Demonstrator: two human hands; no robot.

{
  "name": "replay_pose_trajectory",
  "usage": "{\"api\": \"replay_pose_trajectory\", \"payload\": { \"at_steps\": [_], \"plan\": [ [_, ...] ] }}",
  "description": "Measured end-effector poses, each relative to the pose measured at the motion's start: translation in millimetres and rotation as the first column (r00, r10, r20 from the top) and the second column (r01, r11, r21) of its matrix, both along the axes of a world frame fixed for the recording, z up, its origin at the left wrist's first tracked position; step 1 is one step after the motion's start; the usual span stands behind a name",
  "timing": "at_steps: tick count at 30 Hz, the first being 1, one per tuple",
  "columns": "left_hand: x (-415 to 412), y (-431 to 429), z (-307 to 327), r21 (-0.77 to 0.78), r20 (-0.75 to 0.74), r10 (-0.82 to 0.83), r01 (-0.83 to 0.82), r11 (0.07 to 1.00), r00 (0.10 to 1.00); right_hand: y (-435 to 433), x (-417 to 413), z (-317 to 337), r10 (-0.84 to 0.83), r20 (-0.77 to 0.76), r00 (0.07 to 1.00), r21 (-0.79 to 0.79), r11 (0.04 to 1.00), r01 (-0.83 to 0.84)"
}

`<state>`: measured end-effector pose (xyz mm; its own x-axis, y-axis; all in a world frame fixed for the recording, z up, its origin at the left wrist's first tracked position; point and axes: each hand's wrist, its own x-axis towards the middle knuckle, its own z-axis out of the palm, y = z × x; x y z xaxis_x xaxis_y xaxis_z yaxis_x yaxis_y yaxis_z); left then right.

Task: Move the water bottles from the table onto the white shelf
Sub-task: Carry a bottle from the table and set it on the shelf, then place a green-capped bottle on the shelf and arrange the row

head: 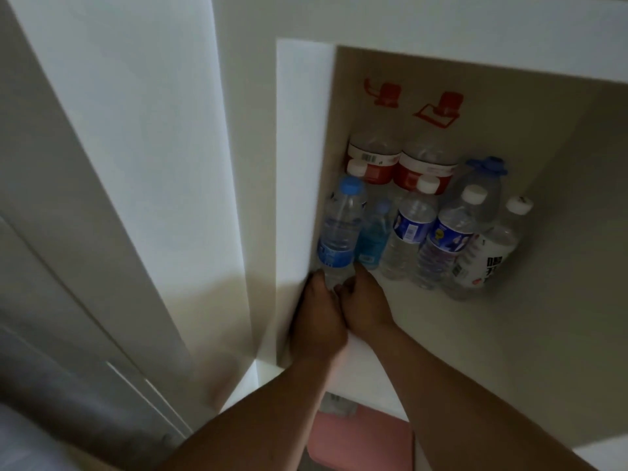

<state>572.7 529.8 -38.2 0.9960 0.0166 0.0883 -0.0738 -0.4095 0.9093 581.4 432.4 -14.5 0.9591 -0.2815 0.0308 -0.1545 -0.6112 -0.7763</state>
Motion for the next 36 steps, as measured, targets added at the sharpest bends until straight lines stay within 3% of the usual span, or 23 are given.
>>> {"api": "replay_pose_trajectory", "payload": {
  "at_steps": [4, 7, 11, 16, 20, 24, 29, 36],
  "plan": [
    [-7.9, -2.8, 3.1, -0.136, -0.023, 0.072, -0.074, 0.988, 0.997, 7.1, -25.6, 9.4, -0.092, -0.039, 0.995, 0.126, 0.987, 0.096],
    [-13.3, -2.1, 7.7, -0.142, -0.039, 0.091, -0.096, 0.985, 0.995, 7.5, -55.5, -1.2, -0.1, -0.067, 0.993, 0.058, 0.993, 0.104],
    [-31.7, 12.1, 1.9, 0.226, 0.102, -0.065, 0.04, 0.973, 0.993, -6.9, -100.0, 1.2, -0.022, -0.131, 0.991, -0.063, 0.998, 0.014],
    [-105.6, -1.4, 8.9, 0.285, 0.122, -0.31, 0.266, 0.921, 0.943, -45.6, -170.8, 16.8, -0.076, -0.183, 0.98, -0.075, 0.995, 0.063],
    [-174.7, -46.6, 19.0, 0.225, -0.035, -0.632, 0.622, 0.75, 0.774, -89.3, -267.6, 23.3, -0.24, -0.219, 0.946, -0.041, 0.971, 0.237],
    [-242.6, -113.8, 18.1, 0.171, -0.182, -0.805, 0.824, 0.54, 0.565, -141.0, -390.5, 28.0, -0.468, -0.276, 0.84, -0.074, 0.881, 0.467],
    [-315.1, -224.3, 18.9, 0.234, -0.141, -0.901, 0.898, 0.372, 0.409, -214.2, -518.7, 28.5, -0.71, -0.251, 0.658, -0.177, 0.702, 0.69],
    [-413.3, -369.2, 9.4, 0.186, -0.211, -0.947, 0.961, 0.205, 0.243, -313.0, -643.8, -5.0, -0.82, -0.312, 0.481, -0.14, 0.54, 0.83]
  ]
}}
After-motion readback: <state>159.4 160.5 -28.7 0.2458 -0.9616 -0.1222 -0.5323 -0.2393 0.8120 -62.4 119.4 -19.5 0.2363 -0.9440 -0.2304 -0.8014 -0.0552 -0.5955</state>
